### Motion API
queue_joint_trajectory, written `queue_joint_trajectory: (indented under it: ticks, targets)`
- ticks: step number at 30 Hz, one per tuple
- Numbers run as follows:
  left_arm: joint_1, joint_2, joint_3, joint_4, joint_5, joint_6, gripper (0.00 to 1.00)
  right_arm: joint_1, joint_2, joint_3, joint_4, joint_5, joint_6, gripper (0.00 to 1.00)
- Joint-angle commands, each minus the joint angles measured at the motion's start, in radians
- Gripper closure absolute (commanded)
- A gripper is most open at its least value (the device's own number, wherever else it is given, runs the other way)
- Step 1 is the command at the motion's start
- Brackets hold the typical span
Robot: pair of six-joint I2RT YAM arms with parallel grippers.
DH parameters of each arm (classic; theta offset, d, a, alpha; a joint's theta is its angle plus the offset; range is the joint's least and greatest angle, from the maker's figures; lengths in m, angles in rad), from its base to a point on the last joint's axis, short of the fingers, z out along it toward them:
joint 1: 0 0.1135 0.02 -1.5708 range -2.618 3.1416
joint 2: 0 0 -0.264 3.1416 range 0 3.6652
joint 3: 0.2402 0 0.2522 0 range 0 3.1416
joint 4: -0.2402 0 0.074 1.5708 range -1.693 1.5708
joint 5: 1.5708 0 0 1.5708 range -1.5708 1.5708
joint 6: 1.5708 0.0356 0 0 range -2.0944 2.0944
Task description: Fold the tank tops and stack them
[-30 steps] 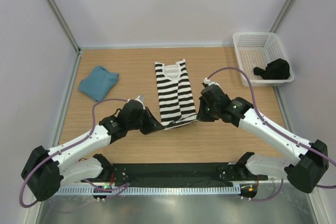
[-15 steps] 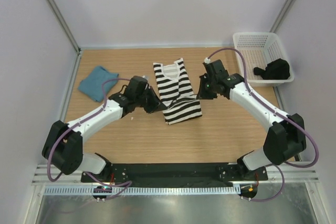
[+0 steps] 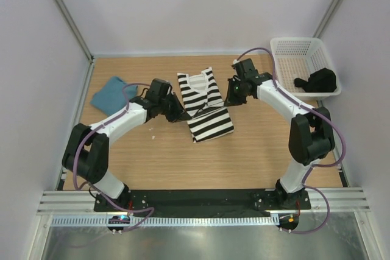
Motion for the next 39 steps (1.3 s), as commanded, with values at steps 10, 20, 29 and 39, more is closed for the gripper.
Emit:
queue_joint_trajectory:
  ticks: [10,20,29,39]
  targets:
    - [0.061,0.174,0.182,-0.033,0.102,0.076,0.97,-0.041,0.097,0.119,0.057,-0.025,-0.005,0.99]
    - [0.075,0.267,0.271,-0.045,0.118,0.090,0.98,-0.058,0.177,0.165,0.102,-0.069,0.002,0.99]
    - [0.108,0.361,0.297,-0.025,0.096,0.133,0.93,-0.059,0.254,0.231,0.118,-0.065,0.016,0.98]
    - [0.131,0.521,0.409,-0.002,0.101,0.166,0.68,-0.059,0.349,0.233,0.194,-0.019,0.061,0.73]
